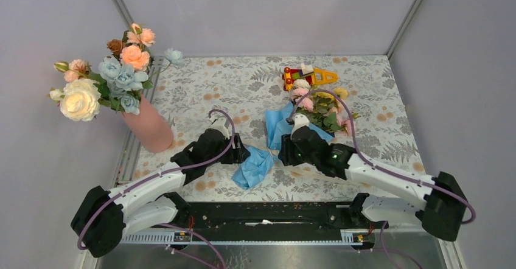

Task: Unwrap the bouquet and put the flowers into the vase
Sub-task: Untie the ribbon from the wrapping paper.

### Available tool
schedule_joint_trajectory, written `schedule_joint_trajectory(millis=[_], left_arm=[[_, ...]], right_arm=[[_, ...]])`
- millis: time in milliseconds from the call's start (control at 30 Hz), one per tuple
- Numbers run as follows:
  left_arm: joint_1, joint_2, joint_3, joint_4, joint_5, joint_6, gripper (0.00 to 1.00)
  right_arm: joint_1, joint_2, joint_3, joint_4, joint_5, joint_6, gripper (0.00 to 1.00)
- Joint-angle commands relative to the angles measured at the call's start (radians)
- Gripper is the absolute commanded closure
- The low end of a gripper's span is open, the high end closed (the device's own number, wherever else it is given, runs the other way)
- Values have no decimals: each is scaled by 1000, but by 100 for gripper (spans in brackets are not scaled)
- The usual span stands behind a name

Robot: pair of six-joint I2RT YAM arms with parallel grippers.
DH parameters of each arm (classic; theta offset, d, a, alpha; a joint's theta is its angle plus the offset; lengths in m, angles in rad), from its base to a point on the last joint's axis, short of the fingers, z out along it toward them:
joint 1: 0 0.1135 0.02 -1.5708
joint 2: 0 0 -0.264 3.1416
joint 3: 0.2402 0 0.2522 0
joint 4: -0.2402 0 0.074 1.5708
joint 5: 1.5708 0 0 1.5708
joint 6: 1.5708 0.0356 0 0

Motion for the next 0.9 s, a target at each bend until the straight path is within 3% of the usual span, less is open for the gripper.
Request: schedule_joint_trajectory(millis=[0, 267, 767, 867], left_arm=[[-4, -6, -25, 69, -6, -26, 39], [-4, -2, -38, 70, -6, -23, 46], [-4, 5, -44, 80, 4, -27, 68], [-4, 6, -46, 80, 6, -26, 74]], right_arm=[[95, 118, 96, 120, 176, -9, 57], [185, 287, 189, 125, 238, -33, 58], [187, 445, 252, 85, 297, -84, 64], [187, 465, 261, 82, 322, -87, 69]])
